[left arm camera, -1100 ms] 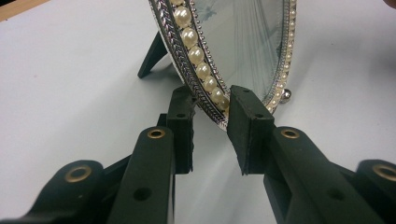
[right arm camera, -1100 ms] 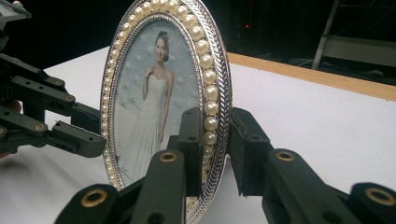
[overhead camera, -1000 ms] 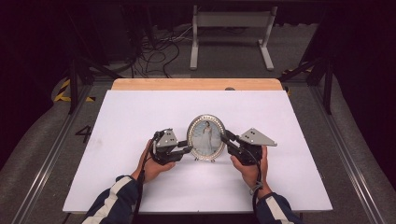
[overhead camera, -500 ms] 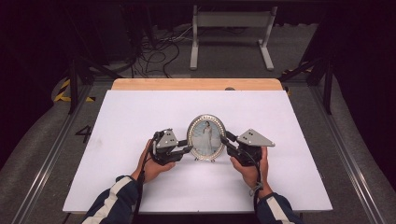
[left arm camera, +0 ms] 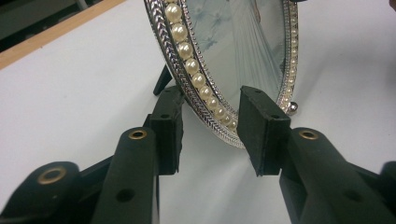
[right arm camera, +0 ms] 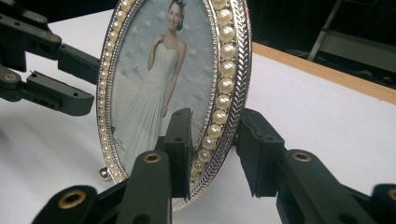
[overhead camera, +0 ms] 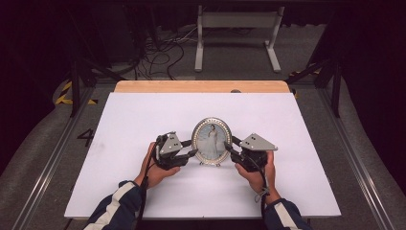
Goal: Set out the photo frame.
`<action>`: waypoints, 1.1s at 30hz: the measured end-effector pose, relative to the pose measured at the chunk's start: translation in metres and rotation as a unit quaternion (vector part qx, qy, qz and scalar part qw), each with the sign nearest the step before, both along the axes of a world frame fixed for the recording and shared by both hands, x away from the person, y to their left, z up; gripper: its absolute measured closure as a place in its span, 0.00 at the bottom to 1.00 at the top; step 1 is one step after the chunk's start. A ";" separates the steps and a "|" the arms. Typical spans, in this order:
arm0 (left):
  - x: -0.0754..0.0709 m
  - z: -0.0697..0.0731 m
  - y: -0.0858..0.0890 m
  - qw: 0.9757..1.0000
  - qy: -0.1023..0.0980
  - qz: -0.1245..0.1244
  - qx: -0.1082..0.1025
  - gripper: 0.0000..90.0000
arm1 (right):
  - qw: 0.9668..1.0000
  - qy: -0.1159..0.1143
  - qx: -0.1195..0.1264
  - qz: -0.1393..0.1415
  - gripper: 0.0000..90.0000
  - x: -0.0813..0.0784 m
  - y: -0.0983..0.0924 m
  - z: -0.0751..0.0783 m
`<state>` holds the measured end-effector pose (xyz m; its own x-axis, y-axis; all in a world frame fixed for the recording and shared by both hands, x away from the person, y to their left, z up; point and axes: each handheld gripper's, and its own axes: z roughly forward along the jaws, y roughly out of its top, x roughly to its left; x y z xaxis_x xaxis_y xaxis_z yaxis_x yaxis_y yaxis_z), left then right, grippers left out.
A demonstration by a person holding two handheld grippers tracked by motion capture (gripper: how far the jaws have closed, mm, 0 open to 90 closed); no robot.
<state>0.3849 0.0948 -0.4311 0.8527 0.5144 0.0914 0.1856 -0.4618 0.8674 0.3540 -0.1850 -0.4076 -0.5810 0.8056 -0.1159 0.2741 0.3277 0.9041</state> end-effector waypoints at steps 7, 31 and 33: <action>-0.003 0.003 -0.001 1.000 -0.009 -0.001 0.008 0.60 | 1.000 0.005 -0.002 0.004 0.71 -0.001 -0.001 0.001; 0.001 -0.002 -0.005 0.999 0.026 -0.012 0.040 0.19 | 0.996 0.036 -0.063 0.045 0.34 0.000 0.009 -0.004; 0.001 -0.002 -0.005 0.999 0.028 -0.014 0.039 0.18 | 0.996 0.041 -0.061 0.047 0.32 0.001 0.009 -0.004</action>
